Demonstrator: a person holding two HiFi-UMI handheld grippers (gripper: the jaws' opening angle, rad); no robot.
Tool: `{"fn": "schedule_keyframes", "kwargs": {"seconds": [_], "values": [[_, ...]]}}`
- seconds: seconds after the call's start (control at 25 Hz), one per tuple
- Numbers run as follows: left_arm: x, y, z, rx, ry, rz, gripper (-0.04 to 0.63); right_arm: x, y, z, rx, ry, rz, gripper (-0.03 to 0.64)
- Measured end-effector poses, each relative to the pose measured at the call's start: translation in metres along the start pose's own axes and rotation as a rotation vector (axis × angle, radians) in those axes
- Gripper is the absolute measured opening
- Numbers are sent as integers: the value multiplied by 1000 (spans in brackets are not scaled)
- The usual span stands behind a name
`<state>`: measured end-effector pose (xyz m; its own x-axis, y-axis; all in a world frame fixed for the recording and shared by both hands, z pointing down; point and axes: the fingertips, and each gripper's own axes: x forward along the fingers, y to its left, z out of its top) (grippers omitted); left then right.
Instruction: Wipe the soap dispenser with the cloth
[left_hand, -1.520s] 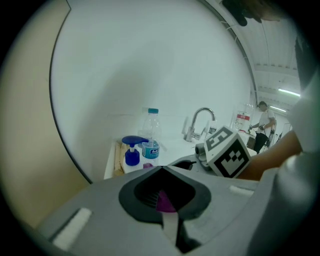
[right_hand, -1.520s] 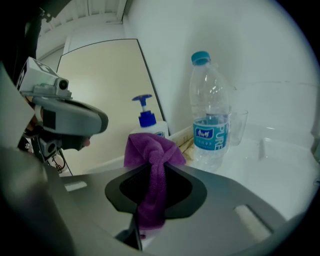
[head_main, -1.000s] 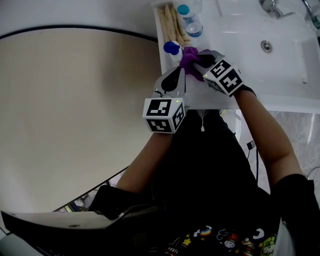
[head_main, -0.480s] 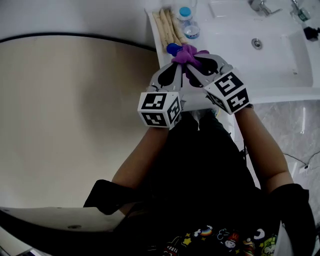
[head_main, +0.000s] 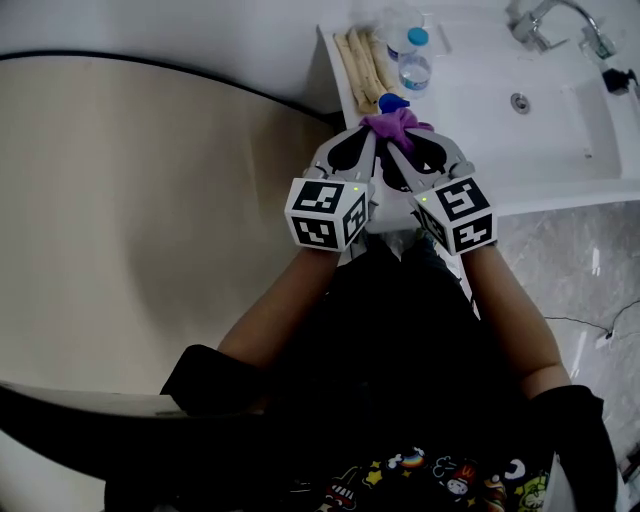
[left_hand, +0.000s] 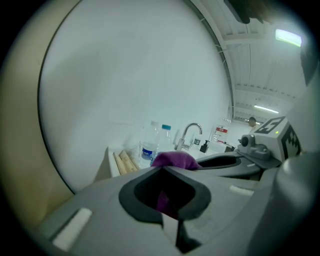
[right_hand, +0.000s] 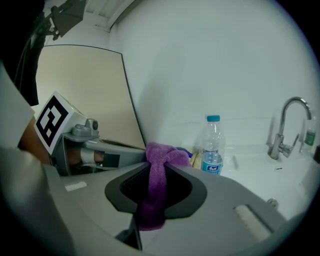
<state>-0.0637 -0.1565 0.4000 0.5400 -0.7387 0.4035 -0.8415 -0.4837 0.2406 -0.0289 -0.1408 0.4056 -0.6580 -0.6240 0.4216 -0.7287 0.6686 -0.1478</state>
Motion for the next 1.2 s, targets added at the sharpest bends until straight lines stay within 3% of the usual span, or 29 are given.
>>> {"fn": "schedule_keyframes", "kwargs": {"seconds": [0.64, 1.2], "values": [[-10, 62, -6, -49, 2, -67, 0, 55, 15, -8, 15, 61, -143, 97], [11, 40, -19, -66, 43, -155, 0, 32, -18, -43, -2, 145, -192, 97]]}}
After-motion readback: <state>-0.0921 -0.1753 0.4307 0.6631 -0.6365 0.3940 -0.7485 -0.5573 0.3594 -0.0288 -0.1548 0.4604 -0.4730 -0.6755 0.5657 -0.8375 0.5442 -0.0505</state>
